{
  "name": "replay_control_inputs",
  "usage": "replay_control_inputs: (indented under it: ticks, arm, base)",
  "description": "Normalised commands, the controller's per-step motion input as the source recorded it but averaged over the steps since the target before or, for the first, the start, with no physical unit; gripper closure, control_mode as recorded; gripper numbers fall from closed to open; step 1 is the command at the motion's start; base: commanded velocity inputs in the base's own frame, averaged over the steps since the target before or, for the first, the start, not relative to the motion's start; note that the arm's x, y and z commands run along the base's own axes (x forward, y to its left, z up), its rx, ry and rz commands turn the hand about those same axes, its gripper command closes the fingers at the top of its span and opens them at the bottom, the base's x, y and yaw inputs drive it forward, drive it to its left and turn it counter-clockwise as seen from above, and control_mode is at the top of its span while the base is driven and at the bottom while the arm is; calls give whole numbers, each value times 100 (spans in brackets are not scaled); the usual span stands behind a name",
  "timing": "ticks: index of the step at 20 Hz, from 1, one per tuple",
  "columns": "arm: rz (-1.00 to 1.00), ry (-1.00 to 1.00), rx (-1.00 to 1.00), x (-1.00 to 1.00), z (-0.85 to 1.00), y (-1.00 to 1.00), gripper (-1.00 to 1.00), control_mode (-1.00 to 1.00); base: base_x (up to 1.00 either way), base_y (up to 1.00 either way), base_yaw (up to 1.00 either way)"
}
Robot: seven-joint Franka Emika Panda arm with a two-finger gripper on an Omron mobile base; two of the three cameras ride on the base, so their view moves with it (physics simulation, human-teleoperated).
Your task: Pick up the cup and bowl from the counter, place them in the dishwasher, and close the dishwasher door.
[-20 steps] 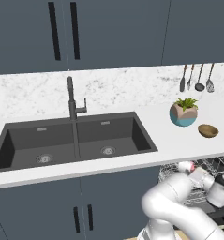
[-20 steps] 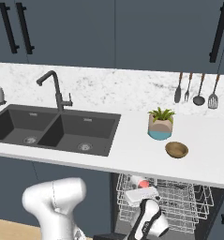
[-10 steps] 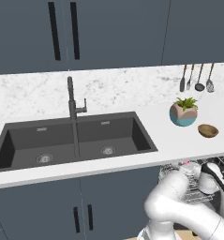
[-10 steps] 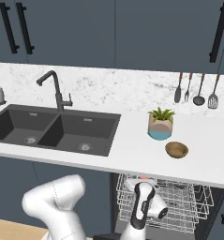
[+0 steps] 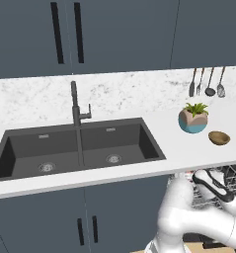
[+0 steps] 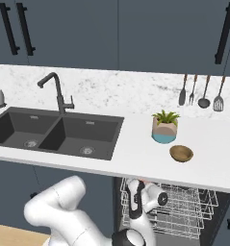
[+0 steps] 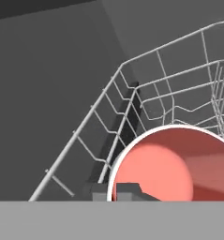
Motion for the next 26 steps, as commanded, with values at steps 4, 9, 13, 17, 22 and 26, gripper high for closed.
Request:
replay_control_inputs:
  ticks: [4,9,13,17,22,26]
  arm:
    - [0,61,0,-65,-68,-32,100,-100]
    - [0,50,0,-100,-82,-49,100,-100]
    - [0,40,0,-100,-80,-56,100,-100]
    - [-2,40,0,-100,-41,-24,-100,-100]
    - [0,-4,0,-89,56,-22,-100,-100]
    - [0,-24,0,-38,75,-6,-100,-100]
  base:
    - [0,0,0]
    - [0,0,0]
    - [0,0,0]
    - [0,0,0]
    - [0,0,0]
    - [0,0,0]
